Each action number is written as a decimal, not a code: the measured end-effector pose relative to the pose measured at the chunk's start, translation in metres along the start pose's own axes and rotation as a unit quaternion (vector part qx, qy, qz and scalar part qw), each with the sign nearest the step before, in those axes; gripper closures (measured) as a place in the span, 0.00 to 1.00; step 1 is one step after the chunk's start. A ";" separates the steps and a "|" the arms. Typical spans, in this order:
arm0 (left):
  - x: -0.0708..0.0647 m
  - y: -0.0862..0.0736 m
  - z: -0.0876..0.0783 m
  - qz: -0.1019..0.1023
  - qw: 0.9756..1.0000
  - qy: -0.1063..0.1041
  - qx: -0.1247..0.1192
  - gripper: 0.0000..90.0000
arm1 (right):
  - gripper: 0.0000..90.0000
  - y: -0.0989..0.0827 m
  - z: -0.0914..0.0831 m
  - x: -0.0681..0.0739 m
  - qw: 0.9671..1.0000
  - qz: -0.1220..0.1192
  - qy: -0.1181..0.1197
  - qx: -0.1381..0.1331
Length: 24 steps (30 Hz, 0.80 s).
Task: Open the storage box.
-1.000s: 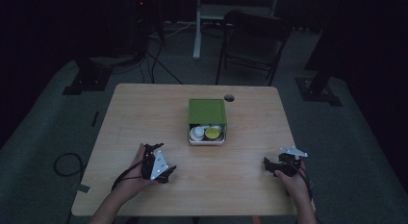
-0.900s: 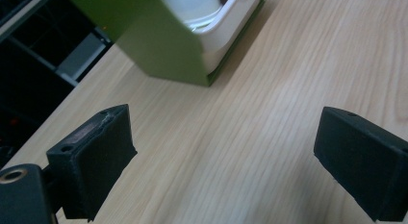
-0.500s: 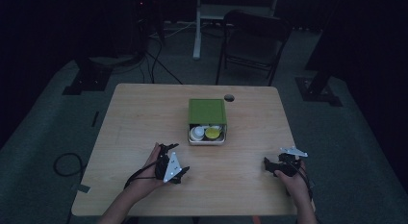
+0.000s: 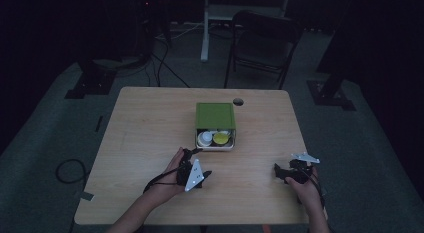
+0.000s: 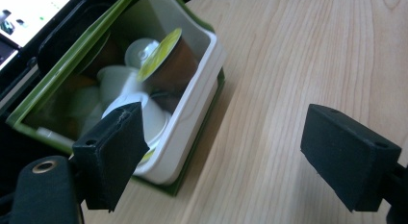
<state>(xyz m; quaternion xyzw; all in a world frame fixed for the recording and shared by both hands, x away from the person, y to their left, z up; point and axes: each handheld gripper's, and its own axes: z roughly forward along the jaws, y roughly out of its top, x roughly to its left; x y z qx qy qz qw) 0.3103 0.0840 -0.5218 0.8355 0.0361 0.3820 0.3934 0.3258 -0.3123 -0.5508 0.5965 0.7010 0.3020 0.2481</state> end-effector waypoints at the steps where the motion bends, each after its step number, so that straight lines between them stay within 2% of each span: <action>1: 0.000 0.001 0.002 0.001 1.000 0.000 0.000 0.18 | 0.11 0.000 0.000 0.000 1.000 0.000 0.000 0.000; 4: -0.002 0.003 0.010 0.009 1.000 0.000 0.001 0.26 | 0.11 0.000 0.000 0.000 1.000 0.000 0.000 0.000; 9: -0.003 0.002 0.016 0.020 1.000 0.000 0.003 0.29 | 0.11 0.000 0.000 0.000 1.000 0.000 0.000 0.000; 10: -0.003 0.002 0.019 0.030 1.000 0.005 0.002 0.33 | 0.11 0.000 0.000 0.000 1.000 0.000 0.000 0.000; 12: -0.002 0.002 0.020 0.033 0.999 0.007 0.001 0.35 | 0.11 0.000 0.000 0.000 1.000 0.000 0.000 0.000; 13: -0.001 0.003 0.022 0.040 0.999 0.019 0.007 0.36 | 0.11 0.000 0.000 0.000 1.000 0.000 0.000 0.000; 14: -0.001 0.003 0.024 0.041 0.999 0.023 0.008 0.40 | 0.11 0.000 0.000 0.000 1.000 0.000 0.000 0.000; 17: 0.002 0.006 0.027 0.046 0.998 0.034 0.007 0.42 | 0.11 0.000 0.000 0.000 1.000 0.000 0.000 0.000; 24: 0.005 0.006 0.036 0.052 0.998 0.035 0.010 0.48 | 0.11 0.000 0.000 0.000 1.000 0.000 0.000 0.000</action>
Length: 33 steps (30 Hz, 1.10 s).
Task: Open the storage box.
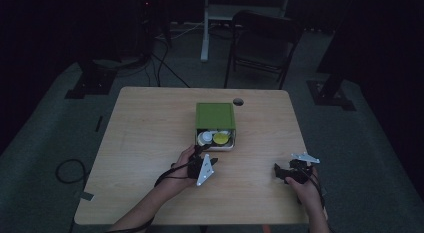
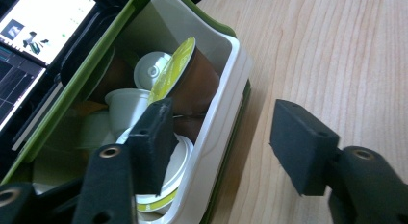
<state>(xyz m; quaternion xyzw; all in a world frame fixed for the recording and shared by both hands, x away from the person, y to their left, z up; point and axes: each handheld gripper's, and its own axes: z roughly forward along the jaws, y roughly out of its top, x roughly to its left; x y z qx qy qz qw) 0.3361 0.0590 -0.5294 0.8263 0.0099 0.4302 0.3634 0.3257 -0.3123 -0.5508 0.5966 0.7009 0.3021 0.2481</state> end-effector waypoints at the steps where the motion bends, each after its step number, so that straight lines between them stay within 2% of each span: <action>1: 0.000 0.000 0.001 -0.002 1.000 -0.001 0.004 0.49 | 0.11 0.000 0.000 0.000 1.000 0.000 0.000 0.000; 3: 0.000 -0.002 0.004 -0.002 1.000 -0.008 0.007 0.54 | 0.11 0.000 0.000 0.000 1.000 0.000 0.000 0.000; 5: 0.000 -0.003 0.006 0.001 1.000 -0.005 0.013 0.54 | 0.11 0.000 0.000 0.000 1.000 0.000 0.000 0.000; 11: -0.001 -0.005 0.011 0.026 0.999 0.011 0.022 0.56 | 0.11 0.000 0.000 0.000 1.000 0.000 0.000 0.000; 18: -0.004 -0.005 0.017 0.027 0.999 0.019 0.031 0.64 | 0.11 0.000 0.000 0.000 1.000 0.000 0.000 0.000; 20: -0.004 -0.004 0.018 0.036 0.999 0.021 0.034 0.66 | 0.11 0.000 0.000 0.000 1.000 0.000 0.000 0.000; 22: -0.005 -0.004 0.019 0.052 0.998 0.026 0.039 0.66 | 0.11 0.000 0.000 0.000 1.000 0.000 0.000 0.000; 24: -0.006 -0.004 0.020 0.053 0.997 0.031 0.041 0.67 | 0.11 0.000 0.000 0.000 1.000 0.000 0.000 0.000; 26: -0.006 -0.003 0.020 0.078 0.995 0.040 0.049 0.72 | 0.11 0.000 0.000 0.000 1.000 0.000 0.000 0.000; 28: -0.007 -0.002 0.021 0.087 0.994 0.043 0.053 0.75 | 0.11 0.000 0.000 0.000 1.000 0.000 0.000 0.000; 29: -0.008 -0.001 0.020 0.098 0.992 0.046 0.057 0.75 | 0.11 0.000 0.000 0.000 1.000 0.000 0.000 0.000; 31: -0.008 -0.001 0.020 0.099 0.992 0.045 0.057 0.75 | 0.11 0.000 0.000 0.000 1.000 0.000 0.000 0.000; 33: -0.008 0.000 0.020 0.113 0.991 0.042 0.060 0.76 | 0.11 0.000 0.000 0.000 1.000 0.000 0.000 0.000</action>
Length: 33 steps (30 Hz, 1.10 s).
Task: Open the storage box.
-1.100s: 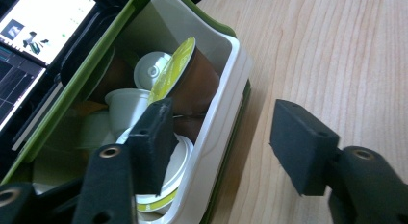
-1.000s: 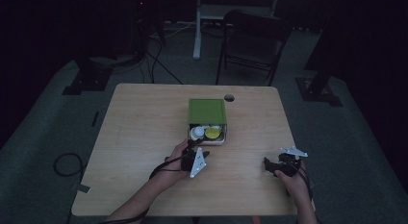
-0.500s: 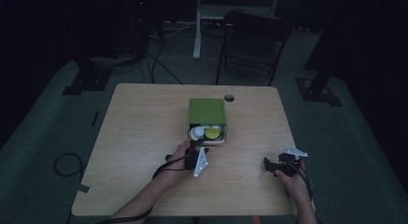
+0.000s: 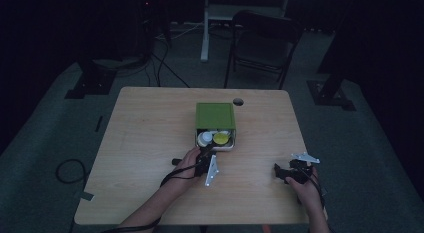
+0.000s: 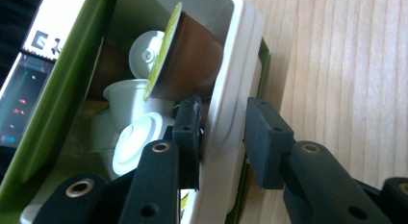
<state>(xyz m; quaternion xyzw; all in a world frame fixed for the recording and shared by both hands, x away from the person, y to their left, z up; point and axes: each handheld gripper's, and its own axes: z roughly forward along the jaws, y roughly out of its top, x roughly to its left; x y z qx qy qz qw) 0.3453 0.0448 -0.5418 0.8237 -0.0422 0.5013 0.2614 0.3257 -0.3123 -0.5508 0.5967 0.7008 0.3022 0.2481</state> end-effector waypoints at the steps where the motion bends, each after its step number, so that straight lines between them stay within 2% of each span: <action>1: 0.001 0.001 0.000 -0.003 1.000 -0.005 0.000 0.77 | 0.11 0.000 0.000 0.000 1.000 0.000 0.000 0.000; 2: 0.002 0.002 -0.001 0.003 1.000 -0.008 0.002 0.78 | 0.11 0.000 0.000 0.000 1.000 0.000 0.000 0.000; 8: 0.004 0.003 -0.002 0.003 1.000 -0.017 0.001 0.79 | 0.11 0.000 0.000 0.000 1.000 0.000 0.000 0.000; 21: 0.000 0.007 -0.010 0.021 1.000 -0.022 0.000 0.80 | 0.11 0.000 0.000 0.000 1.000 0.000 0.000 0.000; 27: -0.002 0.008 -0.013 0.020 0.999 -0.025 -0.001 0.80 | 0.11 0.000 0.000 0.000 1.000 0.000 0.000 0.000; 33: -0.004 0.011 -0.018 0.028 0.999 -0.027 0.000 0.80 | 0.11 0.000 0.000 0.000 1.000 0.000 0.000 0.000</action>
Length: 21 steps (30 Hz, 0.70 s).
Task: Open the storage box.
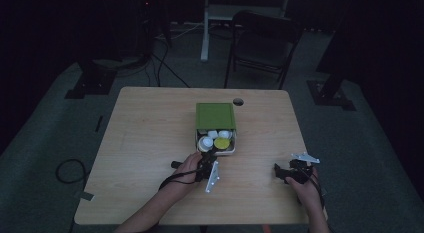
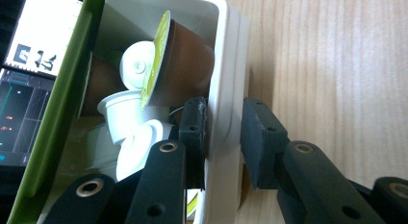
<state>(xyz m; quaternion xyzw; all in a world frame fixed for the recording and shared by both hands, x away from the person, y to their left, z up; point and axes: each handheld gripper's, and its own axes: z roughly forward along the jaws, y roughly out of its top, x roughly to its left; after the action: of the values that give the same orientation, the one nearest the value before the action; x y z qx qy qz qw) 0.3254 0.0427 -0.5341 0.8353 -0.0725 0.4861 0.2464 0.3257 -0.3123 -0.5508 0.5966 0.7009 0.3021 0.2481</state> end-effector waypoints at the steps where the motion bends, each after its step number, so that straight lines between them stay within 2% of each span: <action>1: -0.001 0.000 -0.001 -0.001 1.000 0.000 -0.002 0.80 | 0.11 0.000 0.000 0.000 1.000 0.000 0.000 0.000; 3: -0.001 0.001 -0.002 -0.004 1.000 -0.003 -0.003 0.80 | 0.11 0.000 0.000 0.000 1.000 0.000 0.000 0.000; 21: -0.011 0.010 -0.017 0.010 1.000 -0.009 -0.008 0.81 | 0.11 0.000 0.000 0.000 1.000 0.000 0.000 0.000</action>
<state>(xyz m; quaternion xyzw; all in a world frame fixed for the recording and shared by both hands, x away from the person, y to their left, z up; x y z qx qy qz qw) 0.3033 0.0411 -0.5335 0.8370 -0.0864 0.4803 0.2476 0.3258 -0.3123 -0.5508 0.5967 0.7009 0.3020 0.2481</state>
